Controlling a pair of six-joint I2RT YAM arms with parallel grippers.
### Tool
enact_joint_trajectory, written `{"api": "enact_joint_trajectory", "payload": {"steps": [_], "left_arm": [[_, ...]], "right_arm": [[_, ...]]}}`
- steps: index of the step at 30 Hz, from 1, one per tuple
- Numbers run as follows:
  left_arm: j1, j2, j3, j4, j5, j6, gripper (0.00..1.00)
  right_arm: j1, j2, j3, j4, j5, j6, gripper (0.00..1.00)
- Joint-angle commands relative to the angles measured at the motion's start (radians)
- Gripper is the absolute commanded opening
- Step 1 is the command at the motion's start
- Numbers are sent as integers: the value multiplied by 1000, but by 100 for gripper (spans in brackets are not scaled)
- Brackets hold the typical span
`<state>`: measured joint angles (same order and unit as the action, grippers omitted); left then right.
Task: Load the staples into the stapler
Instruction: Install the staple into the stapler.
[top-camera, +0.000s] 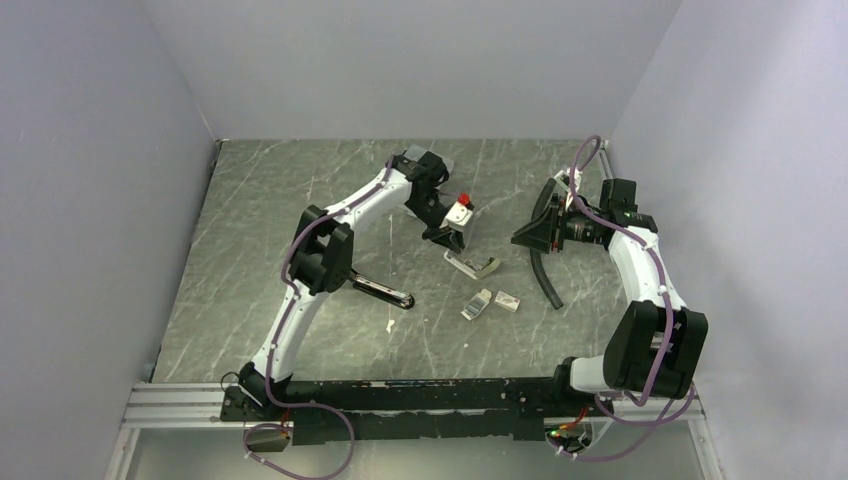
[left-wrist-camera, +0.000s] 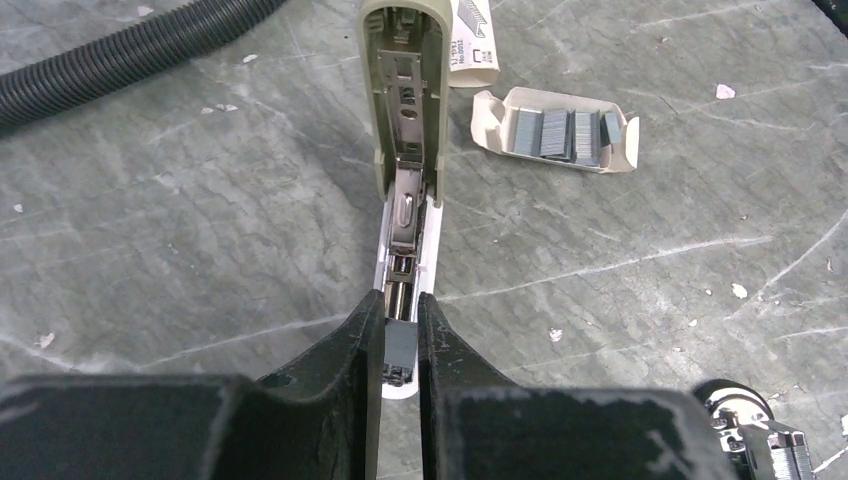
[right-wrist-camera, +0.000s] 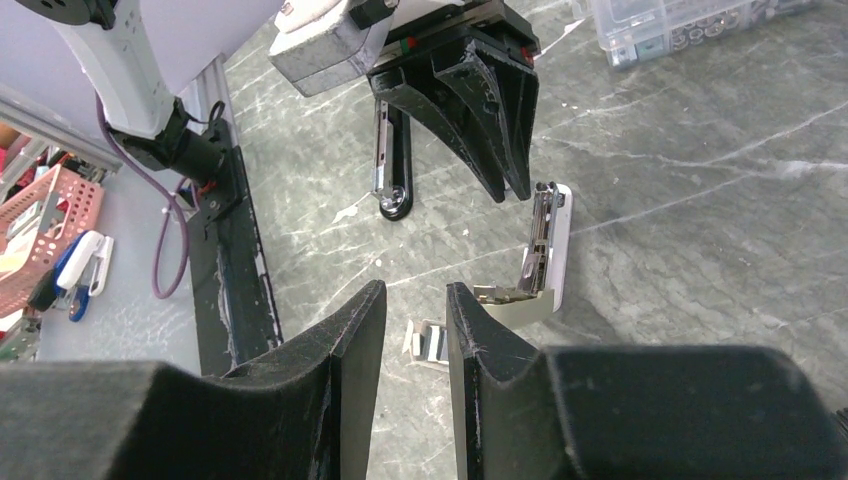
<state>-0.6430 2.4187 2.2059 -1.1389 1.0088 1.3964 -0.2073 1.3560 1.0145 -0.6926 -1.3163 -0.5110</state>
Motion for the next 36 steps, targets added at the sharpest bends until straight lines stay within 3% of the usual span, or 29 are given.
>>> {"api": "enact_joint_trajectory", "payload": {"steps": [1,36], "left_arm": [[-1,10,-13,-10,83,81,12],[-1,33,-21,43,44,105,10]], "right_arm": [[-5,1,39,4,-19,-40,32],[-4,7,39,2,-18,-44,32]]}}
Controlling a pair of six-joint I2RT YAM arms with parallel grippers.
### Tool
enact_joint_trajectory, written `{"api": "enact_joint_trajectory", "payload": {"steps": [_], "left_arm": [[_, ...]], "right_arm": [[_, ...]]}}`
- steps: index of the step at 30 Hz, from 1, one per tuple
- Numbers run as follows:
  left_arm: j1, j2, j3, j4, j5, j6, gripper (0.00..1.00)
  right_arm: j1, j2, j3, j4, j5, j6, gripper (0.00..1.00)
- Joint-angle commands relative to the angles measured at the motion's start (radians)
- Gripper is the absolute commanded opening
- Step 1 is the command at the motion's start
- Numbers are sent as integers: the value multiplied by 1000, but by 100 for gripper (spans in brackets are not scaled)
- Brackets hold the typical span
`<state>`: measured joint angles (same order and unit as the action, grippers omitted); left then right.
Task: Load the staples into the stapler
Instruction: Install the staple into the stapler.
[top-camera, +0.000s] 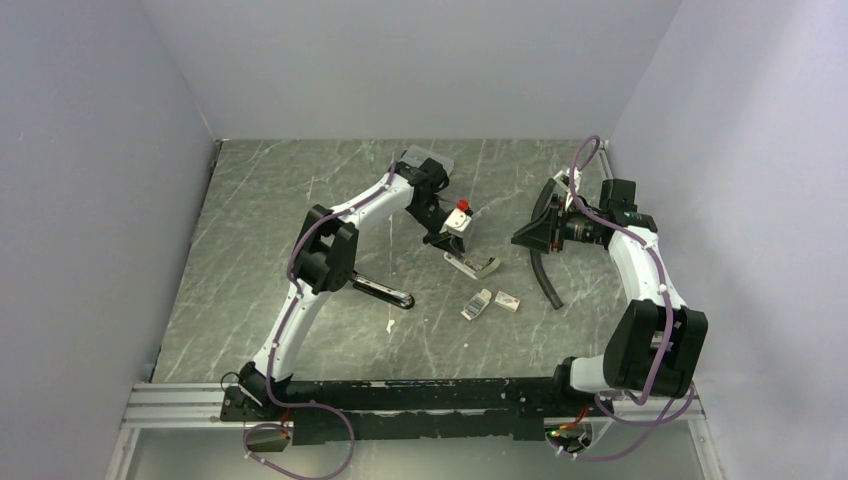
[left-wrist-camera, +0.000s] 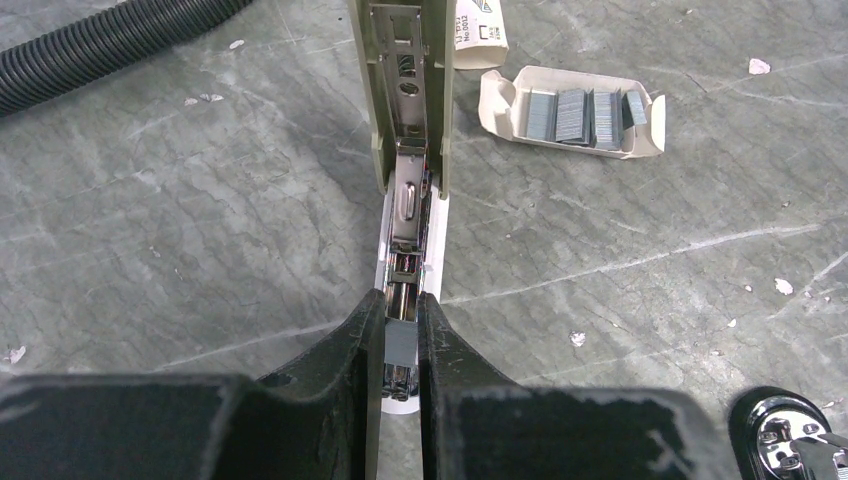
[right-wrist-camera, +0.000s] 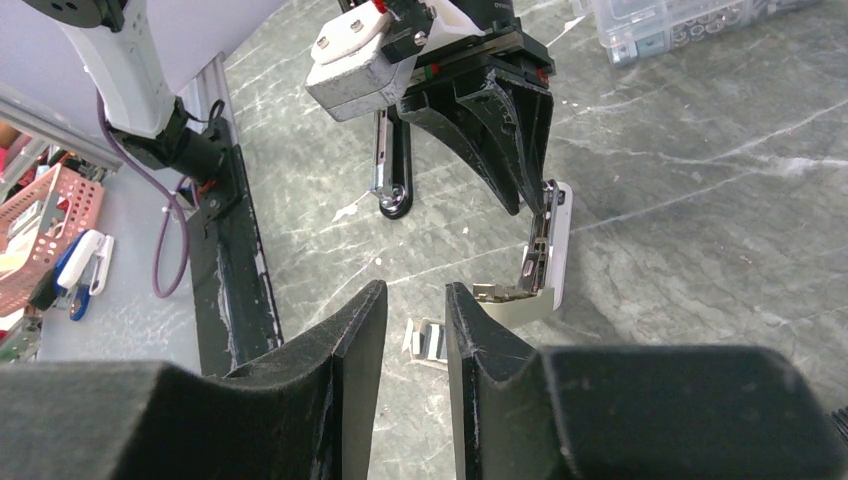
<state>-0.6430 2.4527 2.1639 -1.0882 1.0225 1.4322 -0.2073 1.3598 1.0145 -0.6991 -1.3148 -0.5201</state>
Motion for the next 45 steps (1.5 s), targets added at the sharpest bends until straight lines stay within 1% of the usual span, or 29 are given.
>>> {"api": "enact_joint_trajectory", "payload": {"steps": [1,15,26,45], "left_arm": [[-1,-3,22,-8,29,68,10],[0,5,35,11,10,53,9],[0,-2,58,-5,-1,62,8],[0,-8,20,-27,-7,127,7]], "right_arm": [[-4,4,39,6,-20,-37,32],[-4,-1,38,9,-20,-35,31],[-4,4,39,6,-21,-37,32],[-4,11,42,0,-20,-44,31]]}}
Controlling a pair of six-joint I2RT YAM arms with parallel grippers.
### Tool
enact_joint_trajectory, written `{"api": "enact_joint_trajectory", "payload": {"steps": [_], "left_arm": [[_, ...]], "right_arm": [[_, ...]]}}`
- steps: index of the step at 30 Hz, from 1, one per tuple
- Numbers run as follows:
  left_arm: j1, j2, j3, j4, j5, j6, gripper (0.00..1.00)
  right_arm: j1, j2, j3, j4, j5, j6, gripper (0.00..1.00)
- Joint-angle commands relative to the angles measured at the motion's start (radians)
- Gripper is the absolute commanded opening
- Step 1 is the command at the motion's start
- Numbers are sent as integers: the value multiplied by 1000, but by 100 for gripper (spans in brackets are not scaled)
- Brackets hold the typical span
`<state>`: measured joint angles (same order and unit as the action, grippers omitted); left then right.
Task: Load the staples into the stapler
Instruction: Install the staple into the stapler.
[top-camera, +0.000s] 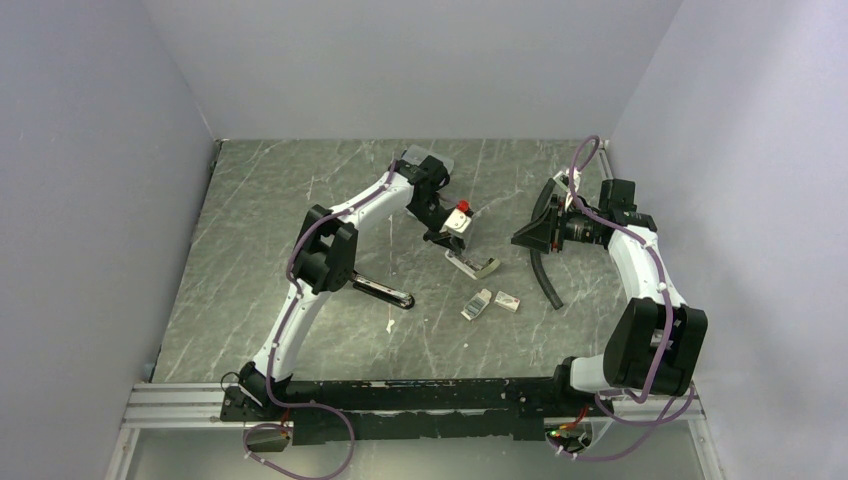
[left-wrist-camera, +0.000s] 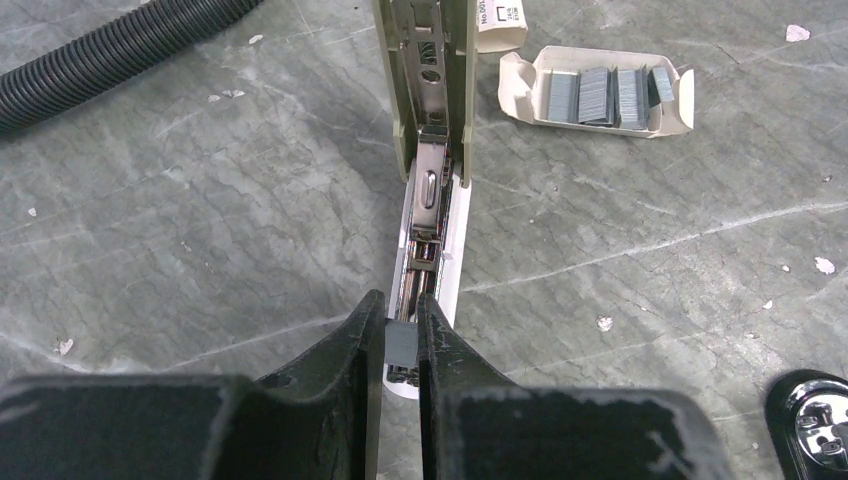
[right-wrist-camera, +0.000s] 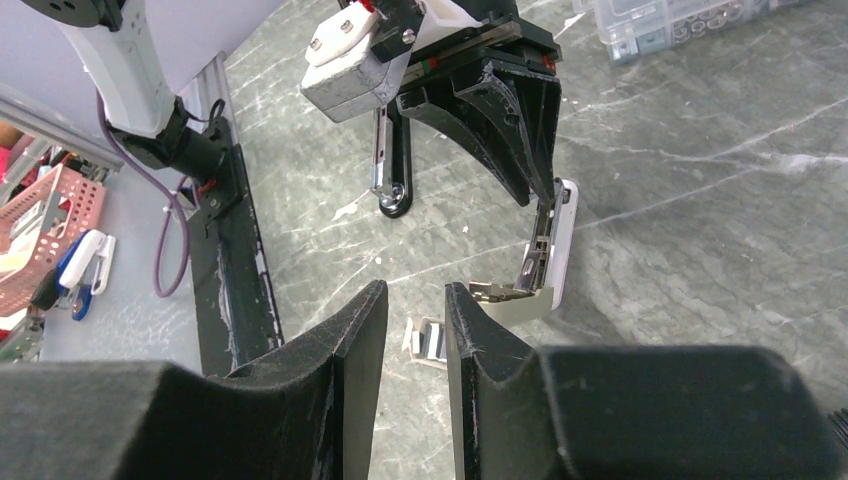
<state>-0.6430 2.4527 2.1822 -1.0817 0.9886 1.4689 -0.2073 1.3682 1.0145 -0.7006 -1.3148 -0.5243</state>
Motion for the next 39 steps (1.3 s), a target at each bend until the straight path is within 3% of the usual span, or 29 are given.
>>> {"api": "enact_joint_trajectory", "payload": {"steps": [1,39], "left_arm": [[0,-9,0,-38,28,93,7],[-3,-1,-35,-31,-20,149,9]], "right_arm": [[-5,3,41,1,-20,-40,32],[-5,9,44,-1,-18,-41,31]]}}
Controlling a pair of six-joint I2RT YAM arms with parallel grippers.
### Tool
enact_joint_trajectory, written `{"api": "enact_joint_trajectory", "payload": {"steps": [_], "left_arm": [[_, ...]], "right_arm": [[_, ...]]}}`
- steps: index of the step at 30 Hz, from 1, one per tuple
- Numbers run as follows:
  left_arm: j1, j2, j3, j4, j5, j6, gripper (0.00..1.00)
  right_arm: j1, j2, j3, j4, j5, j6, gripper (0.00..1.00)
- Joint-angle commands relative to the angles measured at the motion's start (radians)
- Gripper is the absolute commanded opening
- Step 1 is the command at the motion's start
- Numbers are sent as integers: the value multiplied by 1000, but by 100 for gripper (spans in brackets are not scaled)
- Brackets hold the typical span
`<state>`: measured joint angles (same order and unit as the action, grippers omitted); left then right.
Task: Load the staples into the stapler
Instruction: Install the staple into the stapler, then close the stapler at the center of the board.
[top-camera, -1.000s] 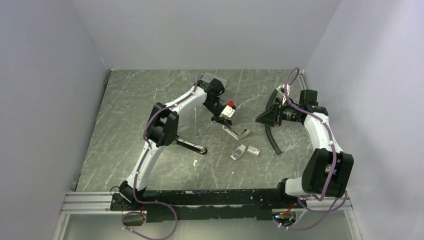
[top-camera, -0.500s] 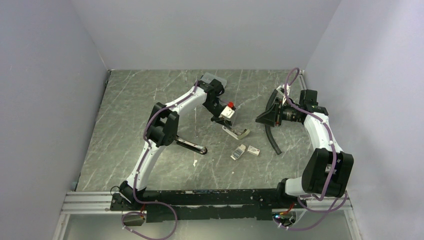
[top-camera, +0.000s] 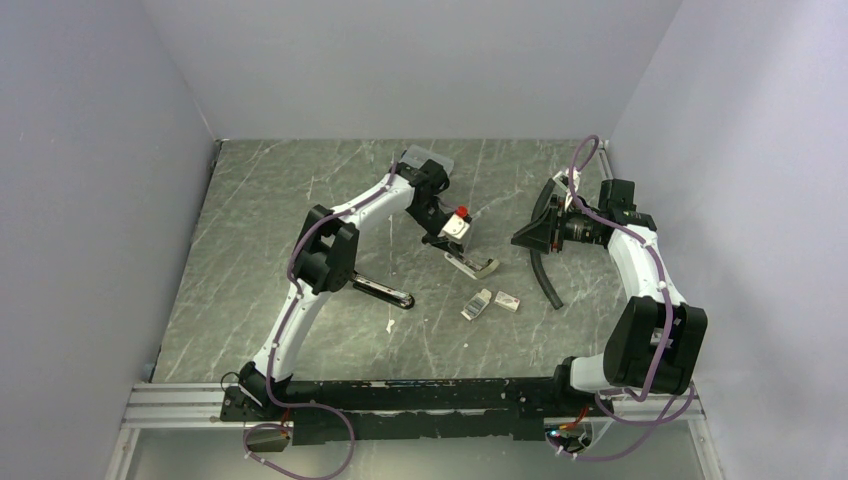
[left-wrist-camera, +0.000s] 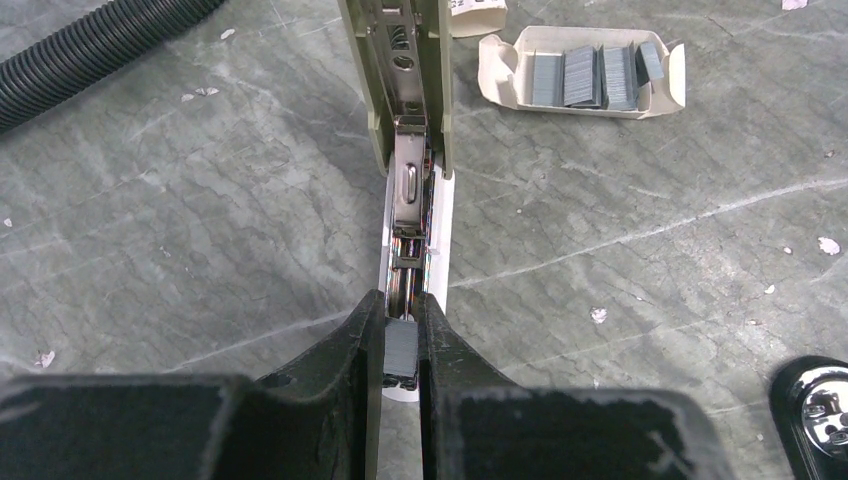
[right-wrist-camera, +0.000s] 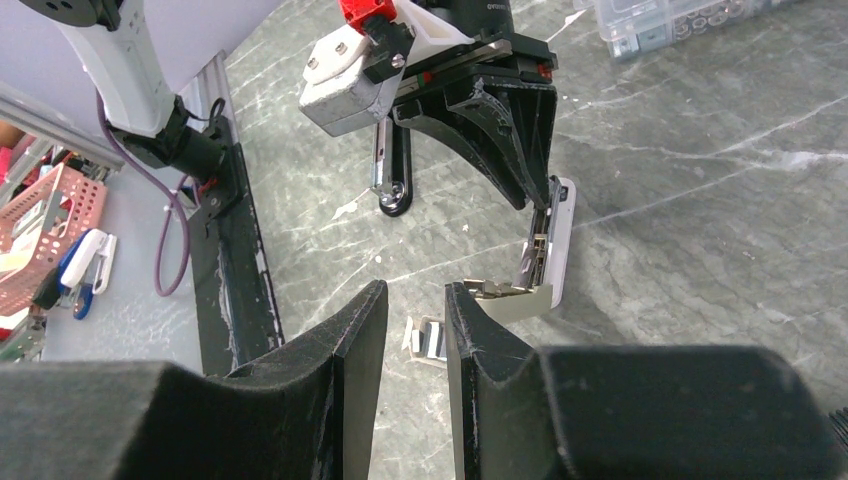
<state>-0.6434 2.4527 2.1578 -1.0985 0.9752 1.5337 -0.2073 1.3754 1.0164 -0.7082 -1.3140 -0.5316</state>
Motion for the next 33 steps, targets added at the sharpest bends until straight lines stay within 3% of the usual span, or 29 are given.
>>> {"api": "enact_joint_trajectory", "payload": {"steps": [1,26,33], "left_arm": [[-4,-1,-12,-14,-10,85,10],[-25,-5,-31,22,-71,82,18],[-31,-7,-28,33,-79,70,24]], "right_arm": [[-4,2,42,7,-18,-34,31],[-5,-1,43,3,-19,-36,31],[-4,-4,42,2,-21,-38,31]]}}
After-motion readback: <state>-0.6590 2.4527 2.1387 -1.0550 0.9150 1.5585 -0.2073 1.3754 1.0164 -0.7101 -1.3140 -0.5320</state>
